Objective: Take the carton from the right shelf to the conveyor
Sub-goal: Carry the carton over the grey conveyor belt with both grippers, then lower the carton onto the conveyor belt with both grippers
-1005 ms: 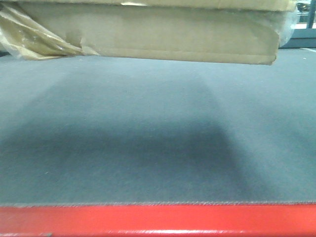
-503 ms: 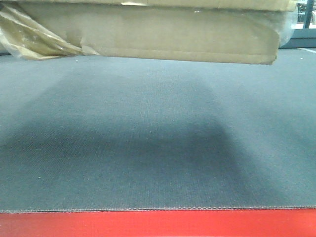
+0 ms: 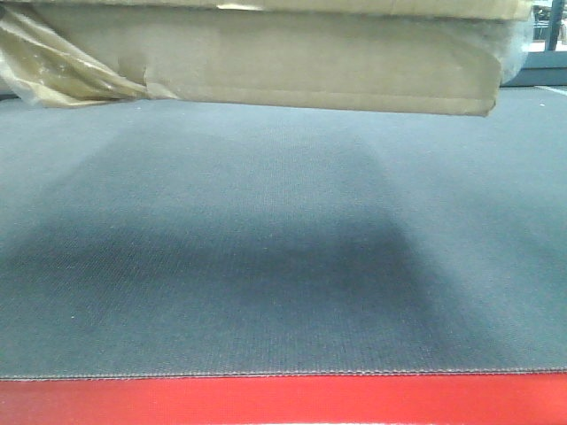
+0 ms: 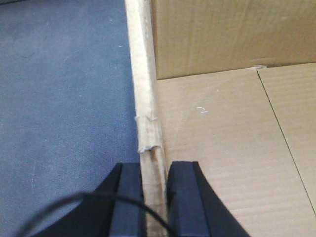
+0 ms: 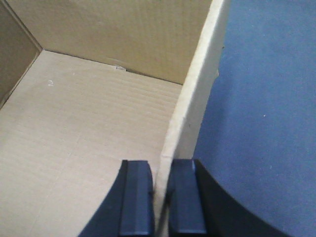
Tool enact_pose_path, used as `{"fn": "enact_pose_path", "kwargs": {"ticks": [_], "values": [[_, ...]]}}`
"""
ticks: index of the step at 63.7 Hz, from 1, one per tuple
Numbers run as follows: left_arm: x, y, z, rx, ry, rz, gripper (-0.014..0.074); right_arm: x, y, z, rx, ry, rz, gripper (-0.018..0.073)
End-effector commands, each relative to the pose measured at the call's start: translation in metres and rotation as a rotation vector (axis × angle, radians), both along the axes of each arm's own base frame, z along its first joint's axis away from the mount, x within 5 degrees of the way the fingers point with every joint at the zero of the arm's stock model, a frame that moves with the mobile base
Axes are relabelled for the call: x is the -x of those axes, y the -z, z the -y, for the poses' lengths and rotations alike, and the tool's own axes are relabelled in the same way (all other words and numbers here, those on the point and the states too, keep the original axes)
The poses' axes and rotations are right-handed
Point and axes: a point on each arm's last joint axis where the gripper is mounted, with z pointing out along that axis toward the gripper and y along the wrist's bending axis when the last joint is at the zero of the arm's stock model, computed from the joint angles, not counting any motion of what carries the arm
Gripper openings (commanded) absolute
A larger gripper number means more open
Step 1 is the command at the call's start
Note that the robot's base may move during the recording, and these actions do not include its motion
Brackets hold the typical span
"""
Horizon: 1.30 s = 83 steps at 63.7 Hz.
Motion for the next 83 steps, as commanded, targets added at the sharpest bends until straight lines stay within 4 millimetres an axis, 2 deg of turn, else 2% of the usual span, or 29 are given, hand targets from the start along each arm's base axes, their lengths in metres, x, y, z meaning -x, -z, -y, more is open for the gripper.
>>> {"fn": "enact_pose_path", "kwargs": {"ticks": [1, 18, 30, 39, 47, 65, 76, 80, 83], "values": [[0.0, -0.007, -0.008, -0.057, -0.04, 0.053, -0.0017, 0.001, -0.007, 0.004, 0.008, 0.004, 0.073, -0.0067], [-0.001, -0.008, -0.006, -0.048, -0.029, 0.067, -0.0017, 0.0, -0.009, 0.004, -0.004, 0.004, 0.093, -0.0067], [-0.017, 0.001, 0.012, 0.034, 0.05, 0.049, -0.0017, -0.009, -0.01, 0.002, 0.015, 0.02, 0.145, -0.0067], [-0.046, 0.019, 0.031, 0.046, 0.089, 0.009, -0.0017, -0.034, 0.001, -0.002, 0.046, 0.059, 0.117, -0.0067], [-0.073, 0.039, 0.039, 0.052, 0.086, -0.035, -0.0017, -0.065, 0.018, -0.004, 0.066, 0.099, 0.091, -0.0067], [-0.134, 0.089, 0.033, 0.097, 0.024, -0.13, -0.0017, -0.131, 0.073, -0.016, 0.115, 0.14, 0.01, -0.0067], [-0.154, 0.11, 0.03, 0.083, 0.002, -0.169, -0.0007, -0.152, 0.099, -0.026, 0.137, 0.134, -0.029, -0.0067], [-0.158, 0.117, 0.032, 0.074, 0.002, -0.181, 0.0031, -0.155, 0.105, -0.028, 0.143, 0.133, -0.039, -0.0054], [-0.161, 0.12, 0.032, 0.066, 0.002, -0.185, 0.0085, -0.158, 0.109, -0.029, 0.148, 0.132, -0.049, -0.0003]]}}
